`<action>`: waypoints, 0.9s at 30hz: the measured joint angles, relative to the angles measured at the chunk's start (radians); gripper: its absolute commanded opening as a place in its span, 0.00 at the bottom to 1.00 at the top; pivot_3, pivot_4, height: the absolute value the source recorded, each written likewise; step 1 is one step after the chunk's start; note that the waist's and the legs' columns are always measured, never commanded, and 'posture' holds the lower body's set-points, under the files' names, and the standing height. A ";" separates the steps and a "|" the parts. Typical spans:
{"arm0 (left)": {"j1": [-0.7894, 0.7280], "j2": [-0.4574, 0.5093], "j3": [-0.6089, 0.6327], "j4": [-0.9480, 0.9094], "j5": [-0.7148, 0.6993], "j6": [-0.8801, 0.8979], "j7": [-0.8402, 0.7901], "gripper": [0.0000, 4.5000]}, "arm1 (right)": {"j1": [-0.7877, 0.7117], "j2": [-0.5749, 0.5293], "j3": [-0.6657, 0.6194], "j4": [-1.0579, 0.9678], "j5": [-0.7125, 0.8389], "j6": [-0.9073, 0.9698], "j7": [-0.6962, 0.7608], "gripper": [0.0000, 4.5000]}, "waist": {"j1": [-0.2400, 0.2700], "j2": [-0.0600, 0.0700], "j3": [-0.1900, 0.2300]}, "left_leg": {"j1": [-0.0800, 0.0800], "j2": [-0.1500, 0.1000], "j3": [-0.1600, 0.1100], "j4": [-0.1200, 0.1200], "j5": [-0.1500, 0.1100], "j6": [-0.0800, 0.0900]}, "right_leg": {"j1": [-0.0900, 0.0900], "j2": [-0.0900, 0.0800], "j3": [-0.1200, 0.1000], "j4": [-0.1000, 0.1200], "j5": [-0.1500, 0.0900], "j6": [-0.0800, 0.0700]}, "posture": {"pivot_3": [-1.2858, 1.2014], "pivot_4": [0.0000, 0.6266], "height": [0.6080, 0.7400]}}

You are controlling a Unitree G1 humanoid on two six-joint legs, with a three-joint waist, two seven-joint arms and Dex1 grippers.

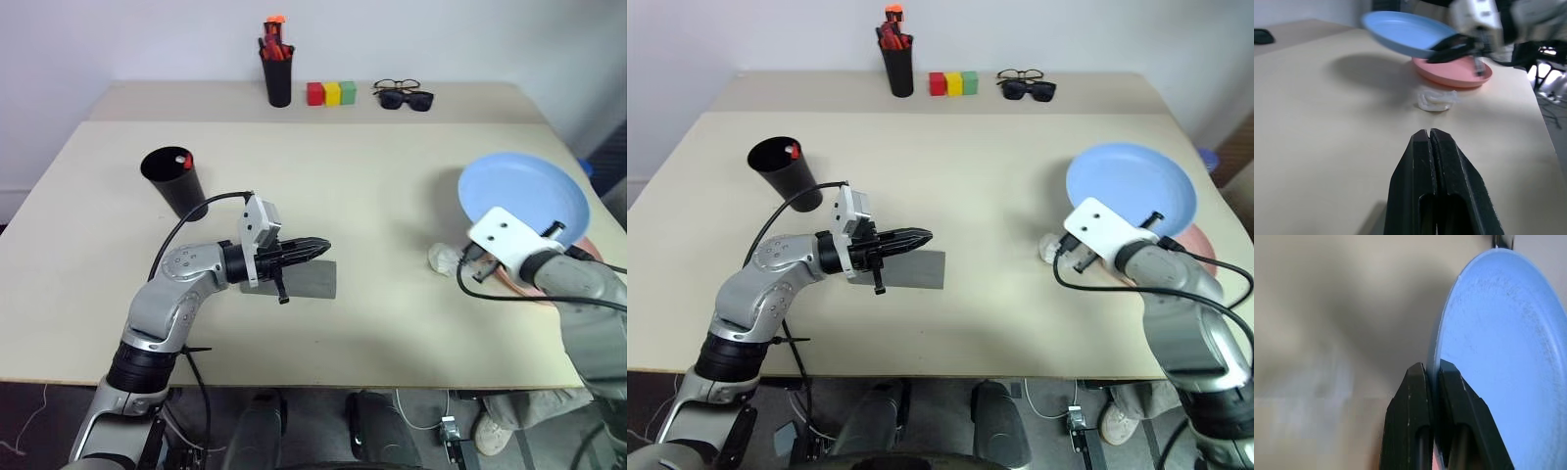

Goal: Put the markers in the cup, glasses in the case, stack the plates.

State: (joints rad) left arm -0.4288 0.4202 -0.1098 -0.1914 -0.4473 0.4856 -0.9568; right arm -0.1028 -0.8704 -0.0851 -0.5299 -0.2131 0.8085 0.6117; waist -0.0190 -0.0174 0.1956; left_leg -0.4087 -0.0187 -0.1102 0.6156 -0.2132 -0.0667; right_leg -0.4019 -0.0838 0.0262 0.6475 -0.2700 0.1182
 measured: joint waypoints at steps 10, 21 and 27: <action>-0.017 -0.011 -0.029 0.076 0.018 -0.076 -0.032 0.00 | -0.020 0.130 0.053 -0.081 0.065 0.086 0.006 0.75 | -0.019 0.001 -0.001 | 0.001 0.001 -0.001 0.000 0.000 0.000 | 0.001 0.001 0.000 0.000 0.000 0.000 | 0.52 0.24 1.00; 0.059 0.028 -0.011 0.017 0.022 -0.073 0.024 0.00 | -0.023 0.166 0.141 0.042 0.073 0.057 -0.055 0.14 | 0.001 0.001 -0.001 | 0.001 0.000 -0.001 0.000 0.000 0.000 | 0.001 0.000 0.000 0.000 0.000 0.000 | 0.52 0.24 1.00; 0.063 0.024 0.031 0.032 0.020 -0.055 0.072 0.00 | -0.040 0.109 0.106 0.025 0.042 0.049 -0.088 0.01 | 0.003 0.001 -0.001 | 0.000 0.000 -0.001 0.000 0.000 0.000 | 0.001 0.000 0.000 0.000 0.000 0.000 | 0.52 0.24 1.00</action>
State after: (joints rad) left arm -0.3657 0.4441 -0.0783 -0.1596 -0.4276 0.4305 -0.8853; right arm -0.1424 -0.7612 0.0211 -0.5049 -0.1709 0.8580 0.5233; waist -0.0158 -0.0164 0.1950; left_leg -0.4083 -0.0185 -0.1111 0.6154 -0.2132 -0.0666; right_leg -0.4011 -0.0836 0.0259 0.6473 -0.2700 0.1180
